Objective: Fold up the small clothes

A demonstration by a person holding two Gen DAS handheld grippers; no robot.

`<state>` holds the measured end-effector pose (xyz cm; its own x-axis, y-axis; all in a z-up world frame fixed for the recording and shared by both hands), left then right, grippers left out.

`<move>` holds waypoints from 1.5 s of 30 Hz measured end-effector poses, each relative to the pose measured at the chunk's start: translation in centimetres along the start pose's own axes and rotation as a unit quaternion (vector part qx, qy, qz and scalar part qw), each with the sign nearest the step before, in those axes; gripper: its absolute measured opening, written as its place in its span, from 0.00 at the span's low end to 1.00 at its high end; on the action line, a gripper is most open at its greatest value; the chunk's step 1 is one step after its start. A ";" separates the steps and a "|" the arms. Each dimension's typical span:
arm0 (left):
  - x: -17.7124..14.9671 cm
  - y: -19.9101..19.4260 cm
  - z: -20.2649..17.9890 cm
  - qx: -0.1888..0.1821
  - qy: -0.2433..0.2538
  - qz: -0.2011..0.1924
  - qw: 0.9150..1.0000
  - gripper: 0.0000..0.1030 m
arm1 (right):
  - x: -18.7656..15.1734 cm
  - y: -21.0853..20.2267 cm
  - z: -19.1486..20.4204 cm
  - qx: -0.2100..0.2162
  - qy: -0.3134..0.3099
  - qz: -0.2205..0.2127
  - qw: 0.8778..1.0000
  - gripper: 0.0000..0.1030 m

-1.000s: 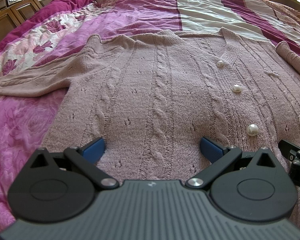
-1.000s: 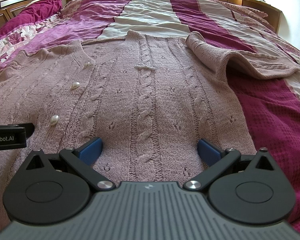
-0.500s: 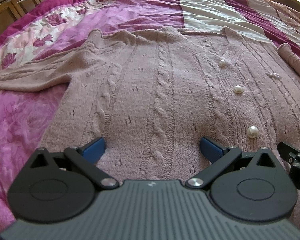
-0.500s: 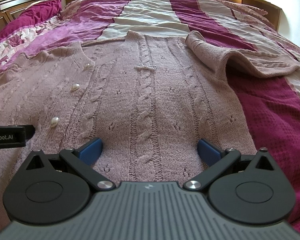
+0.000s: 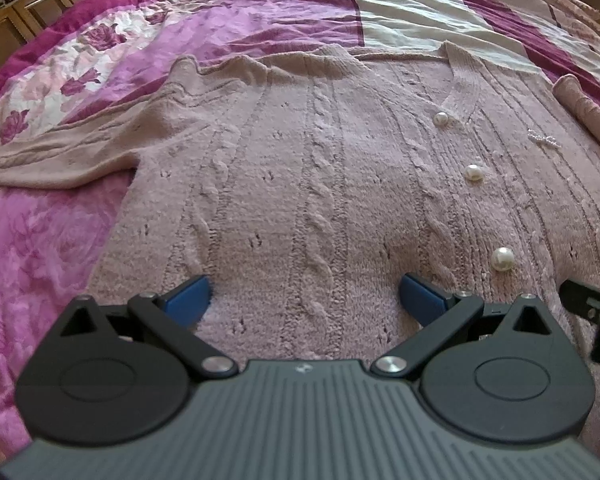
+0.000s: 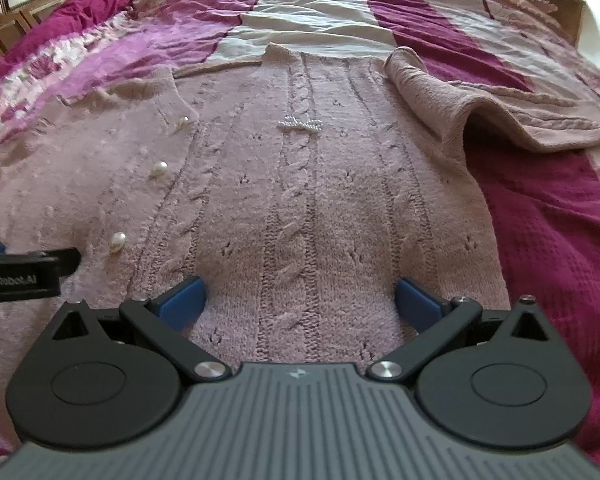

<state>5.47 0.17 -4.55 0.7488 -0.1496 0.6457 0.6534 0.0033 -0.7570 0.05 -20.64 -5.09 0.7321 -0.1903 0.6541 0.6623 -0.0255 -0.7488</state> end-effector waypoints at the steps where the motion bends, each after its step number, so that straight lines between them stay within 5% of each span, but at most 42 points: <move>1: 0.0 -0.1 0.0 -0.001 0.001 0.001 1.000 1.00 | 0.2 -0.2 -0.3 0.011 0.005 0.000 1.000 1.00; 10: 1.1 -1.5 0.5 -0.003 -0.006 -0.010 1.000 1.00 | 2.4 -3.4 -5.0 0.069 0.084 -0.042 0.993 1.00; 19: 2.1 -2.0 -0.3 -0.023 -0.003 -0.010 1.000 1.00 | 6.1 -3.7 -11.7 0.073 0.148 -0.076 0.983 1.00; 29: 2.4 -1.7 -1.0 -0.025 0.004 -0.004 1.000 1.00 | 9.9 -1.7 -20.2 0.032 0.201 -0.116 0.972 1.00; 39: 2.1 -0.8 -1.9 -0.024 0.014 0.012 1.000 1.00 | 11.8 2.9 -28.6 -0.054 0.251 -0.125 0.958 1.00; 45: 2.1 -0.5 -2.7 -0.024 0.025 0.017 0.999 1.00 | 12.9 5.4 -31.7 -0.039 0.291 -0.133 0.947 1.00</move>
<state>6.38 -2.81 -3.11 0.7637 -0.1997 0.6139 0.6199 -0.0385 -0.7837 8.00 -54.38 -4.11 0.3146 -0.6755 0.6669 0.7797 -0.2168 -0.5874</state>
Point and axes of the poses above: each gripper's, at about its wrist camera, not at the fingertips, and y roughly the way its jaws point, z to its left, x to its top, the point moved 7 cm from there along y, roughly the way its jaws point, and after that the axes turned 1 degree about y, right-handed, at the moved point
